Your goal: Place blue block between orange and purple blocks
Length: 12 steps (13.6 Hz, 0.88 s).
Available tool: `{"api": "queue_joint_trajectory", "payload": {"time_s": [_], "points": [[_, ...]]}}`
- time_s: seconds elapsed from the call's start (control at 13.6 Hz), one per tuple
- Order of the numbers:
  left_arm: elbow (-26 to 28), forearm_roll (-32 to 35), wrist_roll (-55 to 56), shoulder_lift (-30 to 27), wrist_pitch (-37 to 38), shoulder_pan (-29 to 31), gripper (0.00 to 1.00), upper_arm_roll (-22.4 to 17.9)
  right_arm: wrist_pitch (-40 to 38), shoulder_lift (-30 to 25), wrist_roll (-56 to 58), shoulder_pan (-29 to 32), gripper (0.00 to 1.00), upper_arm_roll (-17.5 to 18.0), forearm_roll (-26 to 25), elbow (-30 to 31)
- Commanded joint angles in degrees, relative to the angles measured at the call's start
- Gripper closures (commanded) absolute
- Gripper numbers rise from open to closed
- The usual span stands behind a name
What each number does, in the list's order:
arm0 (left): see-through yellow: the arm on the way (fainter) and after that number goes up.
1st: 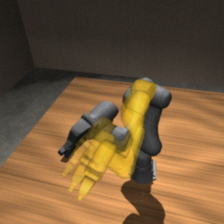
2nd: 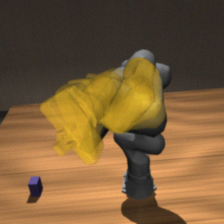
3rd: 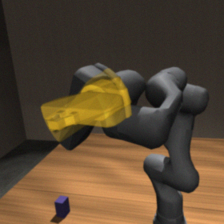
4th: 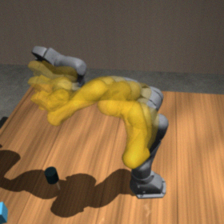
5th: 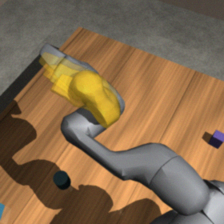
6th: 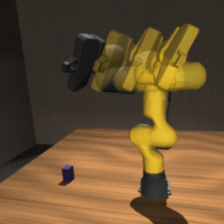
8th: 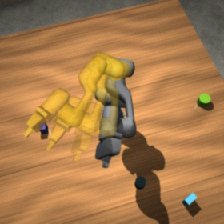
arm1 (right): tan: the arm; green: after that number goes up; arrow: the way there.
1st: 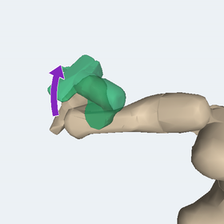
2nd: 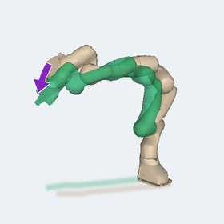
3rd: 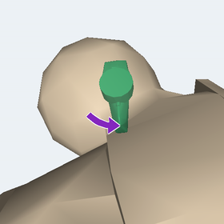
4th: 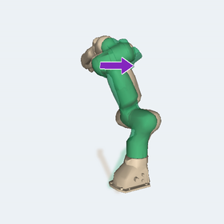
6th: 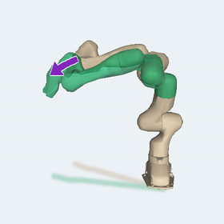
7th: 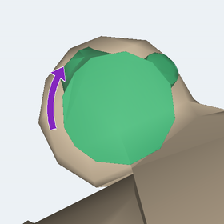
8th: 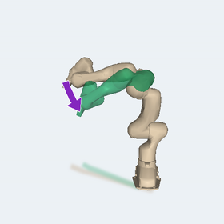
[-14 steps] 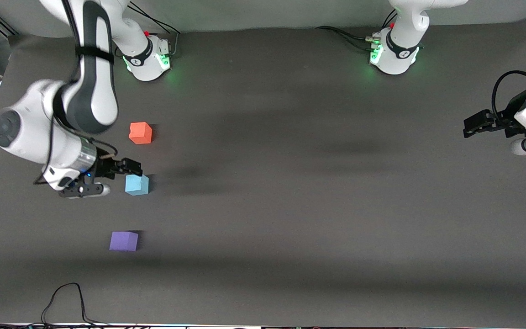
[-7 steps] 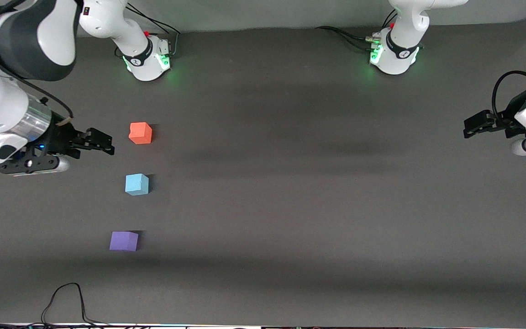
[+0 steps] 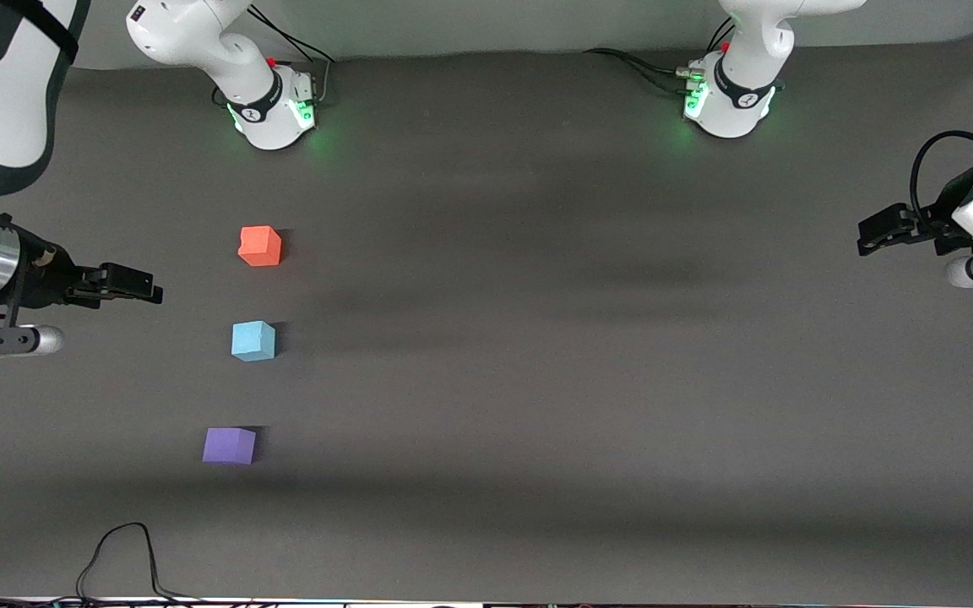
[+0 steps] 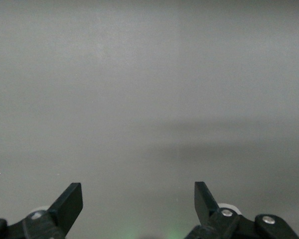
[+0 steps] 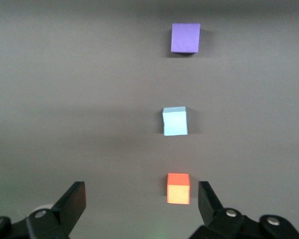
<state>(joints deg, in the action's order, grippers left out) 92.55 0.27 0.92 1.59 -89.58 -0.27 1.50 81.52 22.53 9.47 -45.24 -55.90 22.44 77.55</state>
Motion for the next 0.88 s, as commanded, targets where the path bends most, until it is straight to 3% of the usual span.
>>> {"api": "queue_joint_trajectory", "payload": {"time_s": [0.0, 0.07, 0.22, 0.37, 0.44, 0.59, 0.81], "points": [[0.53, 0.08, -0.74, -0.62, -0.59, -0.26, 0.00, -0.27, 3.80, -11.16, -8.13, 15.21, 0.00, 24.25, -11.84, 3.20], [0.53, 0.08, -0.74, -0.62, -0.59, -0.25, 0.00, -0.27, 6.52, -14.67, -8.33, 19.70, 0.00, 30.09, -14.24, 7.05], [0.62, 0.08, -0.74, -0.62, -0.59, -0.25, 0.00, -0.27, 10.05, -20.39, -8.33, 26.04, 0.00, 36.79, -15.58, 14.36], [0.62, 0.08, -0.74, -0.62, -0.94, -0.17, 0.00, -0.27, 10.23, -25.49, -8.68, 35.44, 0.00, 46.71, -18.39, 18.84], [0.62, 0.08, -0.74, -0.62, -0.86, -0.17, 0.00, -0.27, 10.23, -28.21, -8.77, 38.53, 0.00, 49.54, -18.39, 21.83], [0.62, 0.08, -0.74, -0.62, -0.94, -0.17, 0.00, -0.27, 10.50, -31.66, -8.77, 39.53, 0.00, 50.54, -18.48, 25.62], [0.62, 0.08, -0.74, -0.62, -0.94, -0.17, 0.00, -0.27, 10.15, -32.02, -8.68, 39.09, 0.00, 50.45, -19.45, 25.81]]}}
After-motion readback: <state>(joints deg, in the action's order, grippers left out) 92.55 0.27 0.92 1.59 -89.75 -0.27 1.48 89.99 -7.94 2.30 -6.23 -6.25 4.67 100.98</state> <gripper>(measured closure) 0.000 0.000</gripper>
